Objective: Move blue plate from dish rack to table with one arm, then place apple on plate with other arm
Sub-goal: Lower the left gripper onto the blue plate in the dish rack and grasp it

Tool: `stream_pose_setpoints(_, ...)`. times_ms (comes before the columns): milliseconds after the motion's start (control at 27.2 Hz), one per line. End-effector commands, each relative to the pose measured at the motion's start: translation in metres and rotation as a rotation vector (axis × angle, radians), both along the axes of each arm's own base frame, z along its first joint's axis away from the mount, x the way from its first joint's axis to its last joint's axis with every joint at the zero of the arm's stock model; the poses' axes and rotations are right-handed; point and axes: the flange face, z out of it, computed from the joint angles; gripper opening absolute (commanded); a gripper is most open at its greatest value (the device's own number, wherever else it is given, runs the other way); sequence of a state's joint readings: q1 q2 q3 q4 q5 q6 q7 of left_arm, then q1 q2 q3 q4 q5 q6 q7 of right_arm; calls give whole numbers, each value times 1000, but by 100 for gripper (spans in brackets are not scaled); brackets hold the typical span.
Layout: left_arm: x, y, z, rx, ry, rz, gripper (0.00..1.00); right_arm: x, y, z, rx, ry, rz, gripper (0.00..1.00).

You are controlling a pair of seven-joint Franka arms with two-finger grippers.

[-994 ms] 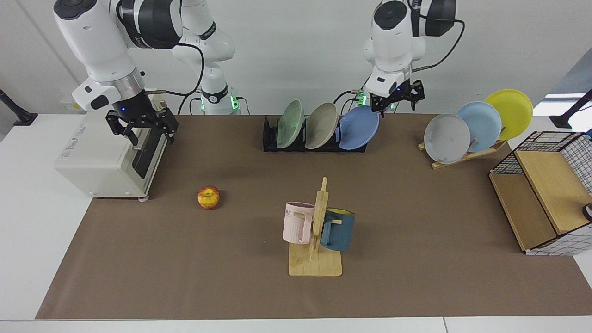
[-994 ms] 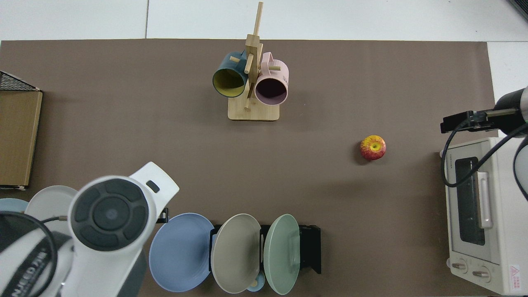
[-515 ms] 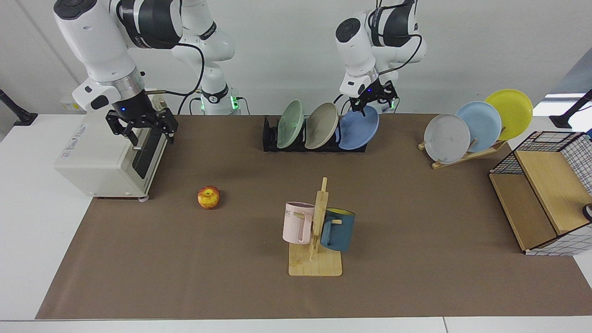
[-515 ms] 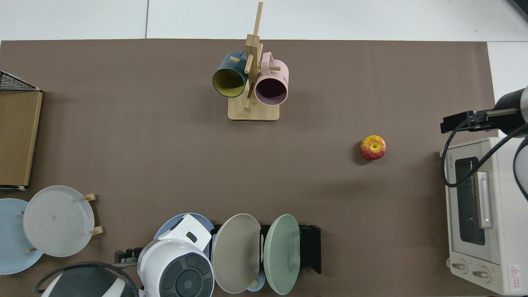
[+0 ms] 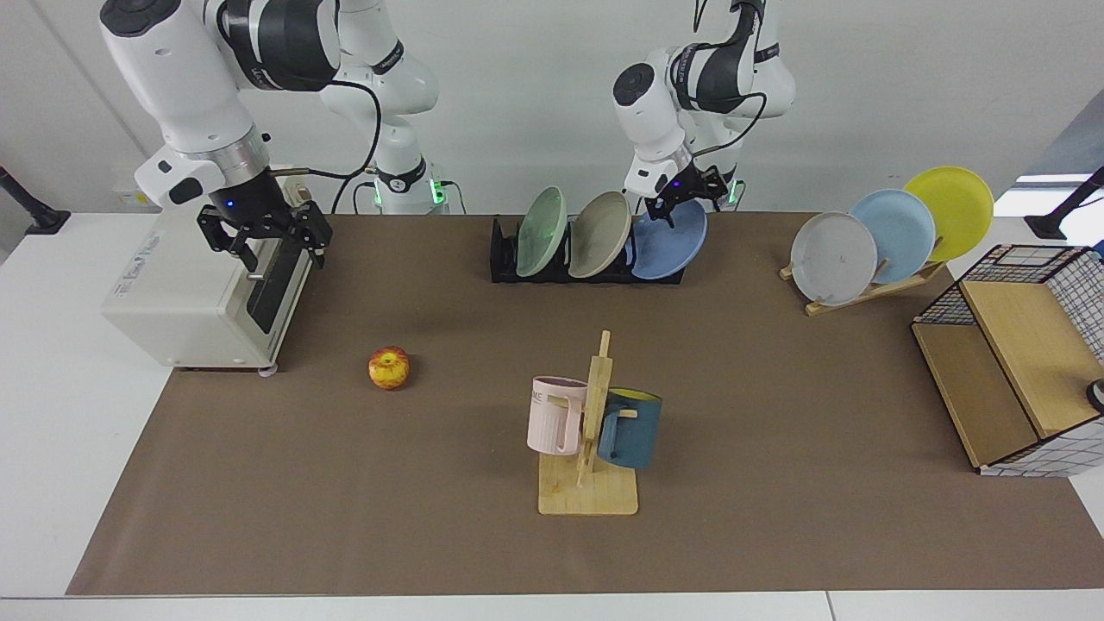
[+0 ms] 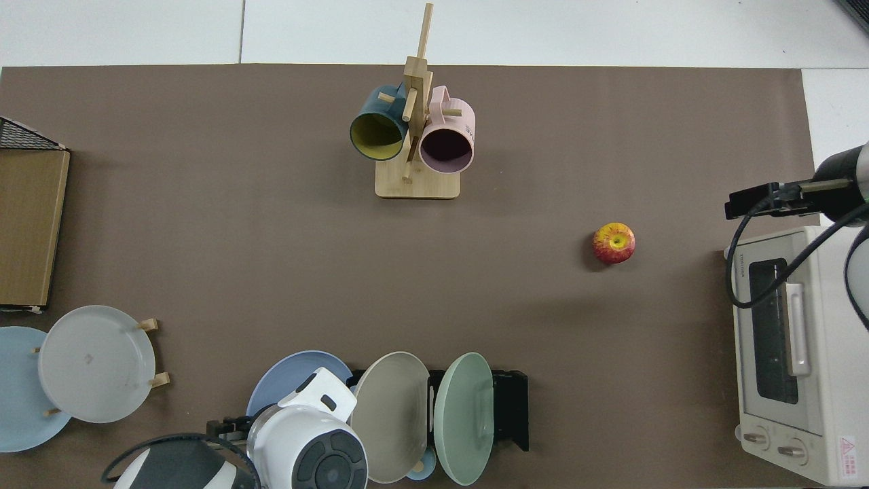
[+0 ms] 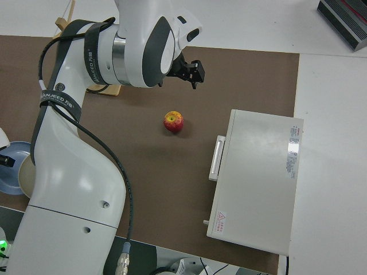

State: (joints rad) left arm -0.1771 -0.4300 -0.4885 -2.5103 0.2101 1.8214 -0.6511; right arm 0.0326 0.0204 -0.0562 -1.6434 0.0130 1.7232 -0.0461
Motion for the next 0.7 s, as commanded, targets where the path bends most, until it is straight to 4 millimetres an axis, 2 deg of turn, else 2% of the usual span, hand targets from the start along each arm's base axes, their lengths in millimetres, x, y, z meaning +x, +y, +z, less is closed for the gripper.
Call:
stream_pose_setpoints(0,-1,5,3,-16,-10,-7,100,-6,1,2,-3,-15,-18,100)
stream_pose_setpoints(184,0,5,3,-18,-9,-13,88,-6,1,2,-3,-15,-18,100)
stream_pose_setpoints(258,0,6,3,-20,-4,-21,78,-6,1,2,-3,-15,-18,100)
stream_pose_setpoints(368,0,6,3,-23,2,-25,58,-6,1,2,-3,-15,-18,100)
stream_pose_setpoints(442,0,6,3,-23,8,-35,50,-6,1,2,-3,-15,-18,100)
stream_pose_setpoints(663,0,6,3,-22,16,-47,42,-6,-6,2,-5,-15,-30,100)
